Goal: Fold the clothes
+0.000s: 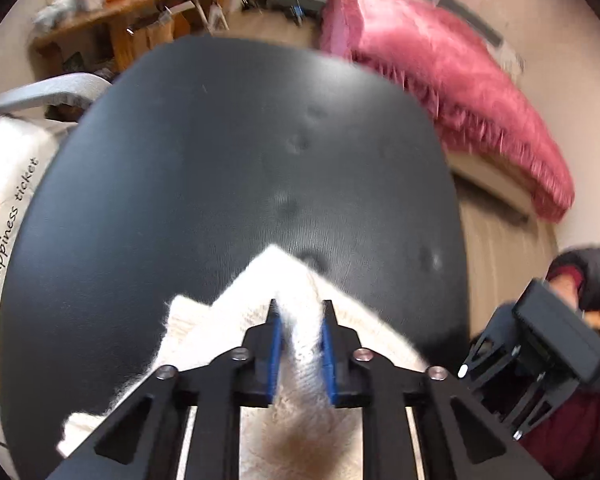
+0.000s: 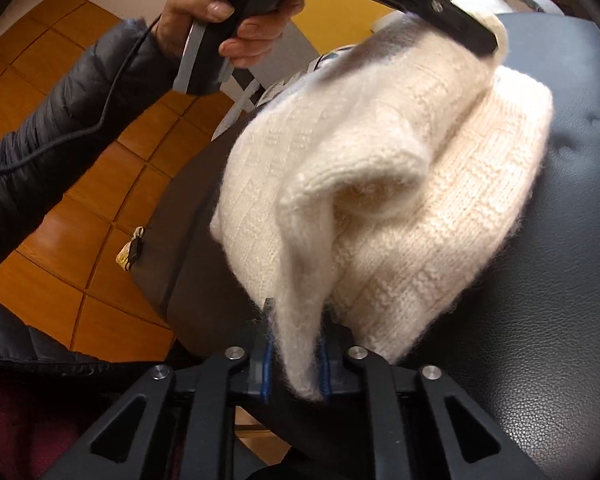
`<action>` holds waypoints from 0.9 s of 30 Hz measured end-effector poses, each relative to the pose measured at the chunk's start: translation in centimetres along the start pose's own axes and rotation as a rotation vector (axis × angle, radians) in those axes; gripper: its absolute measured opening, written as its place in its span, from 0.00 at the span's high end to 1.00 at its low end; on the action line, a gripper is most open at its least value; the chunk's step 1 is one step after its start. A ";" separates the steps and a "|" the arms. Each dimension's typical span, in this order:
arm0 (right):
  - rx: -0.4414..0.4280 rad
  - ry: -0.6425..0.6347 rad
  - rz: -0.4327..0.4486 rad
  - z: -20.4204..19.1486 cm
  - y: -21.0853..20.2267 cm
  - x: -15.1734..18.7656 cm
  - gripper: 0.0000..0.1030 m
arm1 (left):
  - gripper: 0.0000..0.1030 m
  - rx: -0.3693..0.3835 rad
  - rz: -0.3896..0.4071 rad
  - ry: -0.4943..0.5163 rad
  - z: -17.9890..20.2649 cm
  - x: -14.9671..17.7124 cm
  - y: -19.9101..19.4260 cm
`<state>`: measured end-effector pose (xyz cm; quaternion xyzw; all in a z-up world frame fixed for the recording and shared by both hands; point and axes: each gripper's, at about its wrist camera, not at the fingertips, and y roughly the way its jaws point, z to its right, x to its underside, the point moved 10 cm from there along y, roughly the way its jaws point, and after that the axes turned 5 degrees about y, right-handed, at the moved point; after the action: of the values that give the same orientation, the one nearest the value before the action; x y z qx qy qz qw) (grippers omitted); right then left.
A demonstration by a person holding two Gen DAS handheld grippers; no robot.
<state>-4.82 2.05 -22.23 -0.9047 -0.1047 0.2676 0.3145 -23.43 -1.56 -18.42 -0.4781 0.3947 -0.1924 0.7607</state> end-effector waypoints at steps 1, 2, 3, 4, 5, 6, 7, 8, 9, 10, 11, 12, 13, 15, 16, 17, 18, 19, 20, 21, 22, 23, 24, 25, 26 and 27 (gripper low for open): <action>0.007 -0.014 0.014 0.0 -0.5 0.3 0.92 | 0.85 0.010 0.056 -0.038 -0.2 -0.4 -0.9; 0.007 -0.019 0.024 0.0 -0.6 0.3 0.93 | 0.86 0.025 0.122 -0.088 -0.4 -1.0 -1.9; -0.002 -0.002 0.027 0.1 -0.6 0.7 0.93 | 0.86 0.047 0.191 -0.139 -0.7 -1.6 -2.8; -0.013 0.019 0.029 0.1 -0.5 1.2 0.93 | 0.88 0.074 0.272 -0.199 -1.0 -2.2 -3.6; -0.023 0.039 0.032 0.2 -0.5 1.7 0.93 | 0.89 0.096 0.347 -0.252 -1.3 -2.8 -4.1; -0.035 0.054 0.026 0.6 0.5 1.5 0.93 | 0.95 0.105 0.395 -0.281 -1.4 -3.2 -3.9; -0.041 0.057 0.022 0.8 1.0 1.6 0.93 | 0.95 0.121 0.433 -0.304 -1.4 -3.7 -3.4; -0.035 0.053 0.023 1.0 1.1 1.6 0.94 | 0.95 0.135 0.434 -0.311 -1.0 -4.0 -2.0; -0.041 0.060 0.024 1.1 0.9 1.6 0.94 | 0.96 0.131 0.404 -0.301 -0.4 -4.2 -0.3; -0.047 0.067 0.026 1.2 0.6 1.5 0.94 | 0.96 0.121 0.367 -0.284 0.2 -4.3 1.2; -0.048 0.070 0.034 1.4 0.2 1.3 0.94 | 0.96 0.114 0.332 -0.264 0.7 -4.4 2.1; -0.048 0.068 0.039 1.6 -0.2 1.4 0.94 | 0.96 0.112 0.324 -0.254 0.9 -4.5 2.1; -0.047 0.066 0.043 1.7 -0.5 1.4 0.94 | 0.95 0.105 0.331 -0.252 1.0 -4.7 1.6; -0.059 0.077 0.039 2.2 -1.1 1.6 0.93 | 0.95 0.083 0.361 -0.269 0.3 -4.8 -0.5; -0.082 0.105 0.040 2.5 -1.3 1.5 0.91 | 0.93 0.048 0.378 -0.277 -0.3 -4.6 -2.0; -0.107 0.134 0.041 2.8 -1.7 1.5 0.88 | 0.93 -0.001 0.390 -0.275 -0.9 -4.2 -3.7; -0.122 0.138 0.045 2.9 -2.4 1.5 0.80 | 0.89 -0.034 0.398 -0.270 -1.2 -3.4 -5.3; -0.137 0.138 0.050 3.1 -3.2 1.5 0.77 | 0.85 -0.068 0.405 -0.264 -1.4 -2.6 -6.9; -0.121 0.117 0.050 3.2 -4.1 1.6 0.74 | 0.82 -0.099 0.411 -0.263 -1.7 -1.6 -8.4; -0.100 0.095 0.046 3.4 -5.0 1.7 0.74 | 0.79 -0.125 0.413 -0.268 -2.0 -0.4 -9.9; -0.077 0.083 0.052 3.8 -6.0 1.7 0.74 | 0.72 -0.156 0.411 -0.278 -2.4 0.9 -11.0; -0.054 0.073 0.059 4.1 -7.0 1.7 0.74 | 0.69 -0.196 0.403 -0.288 -2.9 2.6 -12.1; -0.051 0.100 0.094 4.9 -7.9 0.8 0.73 | 0.62 -0.229 0.390 -0.303 -3.2 4.4 -12.9; -0.052 0.133 0.133 5.7 -8.7 -0.2 0.72 | 0.59 -0.253 0.373 -0.322 -3.4 6.5 -13.5; -0.053 0.167 0.172 6.5 -9.6 -1.2 0.70 | 0.59 -0.269 0.360 -0.340 -3.4 8.5 -14.0; -0.053 0.200 0.211 7.3 -10.4 -2.2 0.70 | 0.59 -0.274 0.351 -0.356 -3.3 10.3 -14.4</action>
<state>-10.86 13.17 -19.60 -0.9409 0.0156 0.2047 0.2693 -18.46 -17.11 -10.85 -0.5270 0.3542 0.0846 0.7679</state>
